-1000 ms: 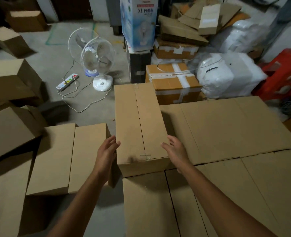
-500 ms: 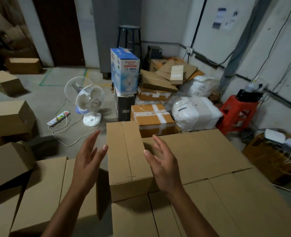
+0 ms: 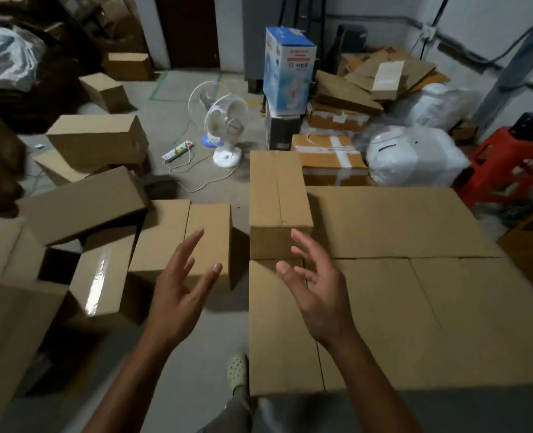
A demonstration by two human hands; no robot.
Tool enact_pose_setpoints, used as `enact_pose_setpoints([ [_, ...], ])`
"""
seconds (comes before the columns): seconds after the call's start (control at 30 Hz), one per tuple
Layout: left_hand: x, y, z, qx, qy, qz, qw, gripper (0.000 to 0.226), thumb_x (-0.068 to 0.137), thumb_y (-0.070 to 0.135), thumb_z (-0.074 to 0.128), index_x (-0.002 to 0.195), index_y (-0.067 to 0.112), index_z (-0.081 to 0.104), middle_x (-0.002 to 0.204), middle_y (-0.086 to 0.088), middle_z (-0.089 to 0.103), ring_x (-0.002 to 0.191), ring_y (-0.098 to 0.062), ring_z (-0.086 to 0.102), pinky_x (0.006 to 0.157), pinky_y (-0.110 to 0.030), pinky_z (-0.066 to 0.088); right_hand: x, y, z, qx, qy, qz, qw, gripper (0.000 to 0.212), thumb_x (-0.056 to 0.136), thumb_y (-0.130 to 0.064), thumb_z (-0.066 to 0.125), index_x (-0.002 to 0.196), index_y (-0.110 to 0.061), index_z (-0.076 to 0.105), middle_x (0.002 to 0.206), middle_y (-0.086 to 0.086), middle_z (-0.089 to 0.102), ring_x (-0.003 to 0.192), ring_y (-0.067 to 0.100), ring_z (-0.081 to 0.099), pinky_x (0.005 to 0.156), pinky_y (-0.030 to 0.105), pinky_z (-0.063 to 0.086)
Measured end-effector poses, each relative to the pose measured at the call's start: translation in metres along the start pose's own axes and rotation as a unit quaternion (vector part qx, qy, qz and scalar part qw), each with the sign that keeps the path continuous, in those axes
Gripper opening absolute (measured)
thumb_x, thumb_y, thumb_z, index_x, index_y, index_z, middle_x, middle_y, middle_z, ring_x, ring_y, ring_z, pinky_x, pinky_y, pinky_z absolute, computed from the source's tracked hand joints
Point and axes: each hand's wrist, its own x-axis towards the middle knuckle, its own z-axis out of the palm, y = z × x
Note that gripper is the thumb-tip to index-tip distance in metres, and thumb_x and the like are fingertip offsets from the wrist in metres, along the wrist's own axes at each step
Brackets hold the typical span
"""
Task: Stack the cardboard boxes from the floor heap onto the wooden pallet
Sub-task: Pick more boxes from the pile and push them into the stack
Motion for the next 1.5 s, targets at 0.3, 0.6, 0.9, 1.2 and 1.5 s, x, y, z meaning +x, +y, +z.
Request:
enact_pose_setpoints([
  [0.3, -0.103, -0.036, -0.091, 0.026, 0.075, -0.09, 0.993, 0.073, 0.085, 0.063, 0.056, 0.15, 0.033, 0.04, 0.155, 0.006, 0.043, 0.139, -0.019, 0.045, 0.111, -0.054, 0.042, -0.062, 0.01, 0.085, 0.022, -0.1, 0.052, 0.993, 0.055, 0.086, -0.047, 0.06, 0.139, -0.037, 0.049, 0.138, -0.016, 0.055, 0.121, -0.007, 0.052, 0.087, 0.007, 0.047],
  [0.6, -0.099, -0.102, -0.175, 0.044, 0.094, -0.143, 0.984, 0.072, 0.084, 0.064, 0.054, 0.149, 0.037, 0.04, 0.153, 0.009, 0.043, 0.137, -0.013, 0.045, 0.107, -0.042, 0.045, -0.04, 0.026, 0.201, -0.022, -0.131, 0.1, 0.986, 0.047, 0.095, -0.031, 0.064, 0.141, -0.028, 0.052, 0.135, -0.009, 0.059, 0.119, 0.002, 0.056, 0.082, 0.01, 0.048],
  [0.9, -0.001, -0.195, -0.253, 0.041, 0.05, -0.164, 0.984, 0.066, 0.089, 0.061, 0.058, 0.148, 0.038, 0.04, 0.154, 0.01, 0.042, 0.139, -0.011, 0.043, 0.11, -0.047, 0.044, 0.039, 0.027, 0.299, -0.014, -0.077, 0.144, 0.986, 0.047, 0.096, -0.03, 0.064, 0.142, -0.023, 0.053, 0.135, -0.007, 0.059, 0.115, 0.0, 0.057, 0.084, 0.012, 0.044],
  [1.2, 0.121, -0.281, -0.217, 0.008, -0.002, -0.239, 0.971, 0.055, 0.098, 0.033, 0.062, 0.149, 0.021, 0.044, 0.148, 0.002, 0.049, 0.135, -0.015, 0.047, 0.11, -0.042, 0.043, 0.144, 0.093, 0.327, -0.019, -0.036, 0.23, 0.972, 0.044, 0.095, -0.032, 0.066, 0.137, -0.024, 0.057, 0.133, -0.004, 0.062, 0.113, 0.002, 0.061, 0.099, 0.045, 0.054],
  [1.5, 0.258, -0.403, -0.149, -0.099, 0.017, -0.441, 0.892, 0.045, 0.1, 0.038, 0.056, 0.14, 0.019, 0.051, 0.137, -0.008, 0.056, 0.116, -0.017, 0.057, 0.094, -0.036, 0.05, 0.288, 0.213, 0.354, 0.024, -0.021, 0.383, 0.923, 0.032, 0.103, -0.03, 0.052, 0.133, -0.021, 0.057, 0.127, 0.004, 0.063, 0.11, 0.018, 0.062, 0.096, 0.042, 0.054],
])
